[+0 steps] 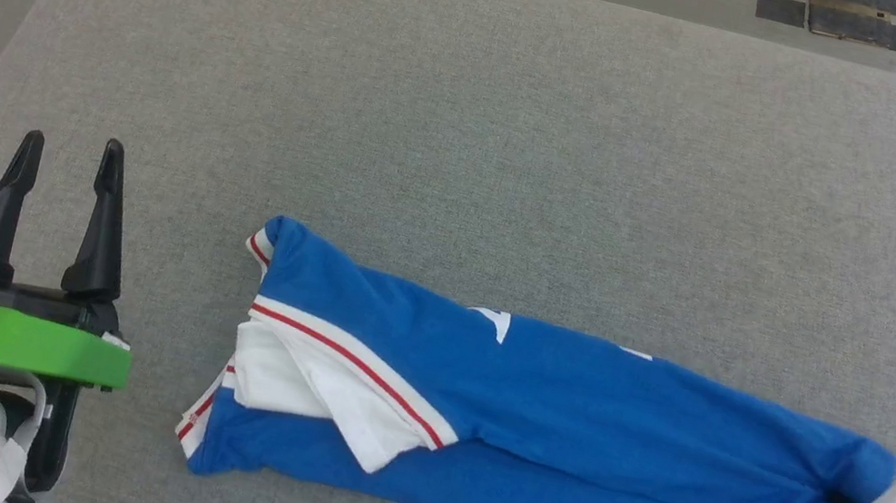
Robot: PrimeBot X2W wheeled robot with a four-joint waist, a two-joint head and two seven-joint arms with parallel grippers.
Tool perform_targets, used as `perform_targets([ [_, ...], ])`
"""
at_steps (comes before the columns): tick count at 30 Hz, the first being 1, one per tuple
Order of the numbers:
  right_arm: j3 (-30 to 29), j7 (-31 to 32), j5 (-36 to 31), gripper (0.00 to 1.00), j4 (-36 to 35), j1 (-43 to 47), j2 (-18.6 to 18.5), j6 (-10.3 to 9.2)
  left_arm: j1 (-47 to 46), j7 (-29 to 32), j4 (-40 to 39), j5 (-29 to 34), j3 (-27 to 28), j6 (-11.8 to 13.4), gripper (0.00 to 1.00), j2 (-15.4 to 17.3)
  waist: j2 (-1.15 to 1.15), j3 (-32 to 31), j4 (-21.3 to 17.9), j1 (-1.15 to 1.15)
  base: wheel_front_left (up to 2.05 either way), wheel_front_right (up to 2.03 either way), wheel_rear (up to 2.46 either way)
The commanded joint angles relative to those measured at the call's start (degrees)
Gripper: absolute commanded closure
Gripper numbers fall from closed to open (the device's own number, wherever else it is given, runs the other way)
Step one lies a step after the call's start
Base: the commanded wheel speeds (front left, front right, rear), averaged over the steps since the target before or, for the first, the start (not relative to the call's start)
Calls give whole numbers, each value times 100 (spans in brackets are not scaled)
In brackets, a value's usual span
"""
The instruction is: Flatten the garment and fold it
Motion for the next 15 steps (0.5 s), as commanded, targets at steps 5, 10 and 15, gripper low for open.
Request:
perform_targets([
  [5,-849,171,-433,100,44,-116,-154,-12,23,-27,80,84,-40,-114,0,-55,0,26,11,0,0,0,0],
  [10,-1916,431,-1297,100,53,-165,-248,-12,25,-27,137,112,-29,-149,0,-77,0,40,11,0,0,0,0],
  [15,-2395,849,-2295,100,-222,-236,-67,-12,92,-27,193,119,29,-171,0,-163,0,-47,-26,0,0,0,0],
])
